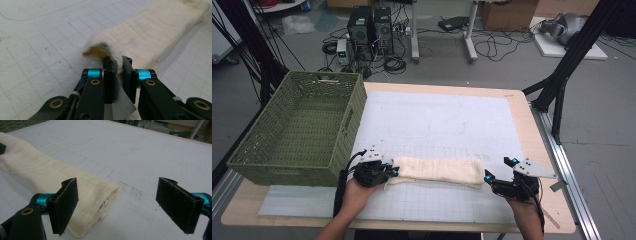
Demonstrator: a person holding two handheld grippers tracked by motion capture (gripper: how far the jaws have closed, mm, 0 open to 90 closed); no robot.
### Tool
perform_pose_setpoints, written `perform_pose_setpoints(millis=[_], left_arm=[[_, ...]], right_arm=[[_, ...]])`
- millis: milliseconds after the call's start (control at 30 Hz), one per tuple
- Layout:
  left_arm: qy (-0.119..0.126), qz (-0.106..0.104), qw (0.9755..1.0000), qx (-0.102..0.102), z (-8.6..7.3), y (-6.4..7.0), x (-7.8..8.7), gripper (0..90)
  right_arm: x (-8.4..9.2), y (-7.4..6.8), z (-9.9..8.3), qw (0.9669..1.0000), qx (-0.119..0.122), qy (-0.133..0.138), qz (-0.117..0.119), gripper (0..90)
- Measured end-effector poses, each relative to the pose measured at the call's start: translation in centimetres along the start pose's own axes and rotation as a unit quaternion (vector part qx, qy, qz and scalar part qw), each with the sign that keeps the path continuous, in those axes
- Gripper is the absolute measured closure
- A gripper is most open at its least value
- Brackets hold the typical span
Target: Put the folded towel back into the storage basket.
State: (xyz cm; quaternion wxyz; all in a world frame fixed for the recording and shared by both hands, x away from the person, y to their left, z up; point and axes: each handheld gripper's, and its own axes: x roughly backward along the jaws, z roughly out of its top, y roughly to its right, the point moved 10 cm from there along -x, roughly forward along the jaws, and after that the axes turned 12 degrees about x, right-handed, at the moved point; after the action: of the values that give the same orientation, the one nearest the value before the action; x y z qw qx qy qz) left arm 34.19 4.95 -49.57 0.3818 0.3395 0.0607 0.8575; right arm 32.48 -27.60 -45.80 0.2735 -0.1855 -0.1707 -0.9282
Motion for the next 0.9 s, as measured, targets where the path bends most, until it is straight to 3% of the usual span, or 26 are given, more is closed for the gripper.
perform_pose_setpoints(millis=[267,633,900], left_arm=[[0.047,-0.032,0.9984,0.003,1.2,0.7,1.4,81.8],[0.055,-0.038,0.9978,-0.004,1.4,1.0,1.5,81.8],[0.057,-0.044,0.9974,-0.007,1.4,1.2,1.6,81.6]], right_arm=[[-0.2,-0.3,0.0,0.9999,0.009,-0.002,0.005,16.1],[-0.6,-0.8,0.5,0.9998,-0.002,0.008,0.015,16.1],[-2.7,-2.0,-0.4,0.9988,0.000,-0.039,0.031,22.9]])
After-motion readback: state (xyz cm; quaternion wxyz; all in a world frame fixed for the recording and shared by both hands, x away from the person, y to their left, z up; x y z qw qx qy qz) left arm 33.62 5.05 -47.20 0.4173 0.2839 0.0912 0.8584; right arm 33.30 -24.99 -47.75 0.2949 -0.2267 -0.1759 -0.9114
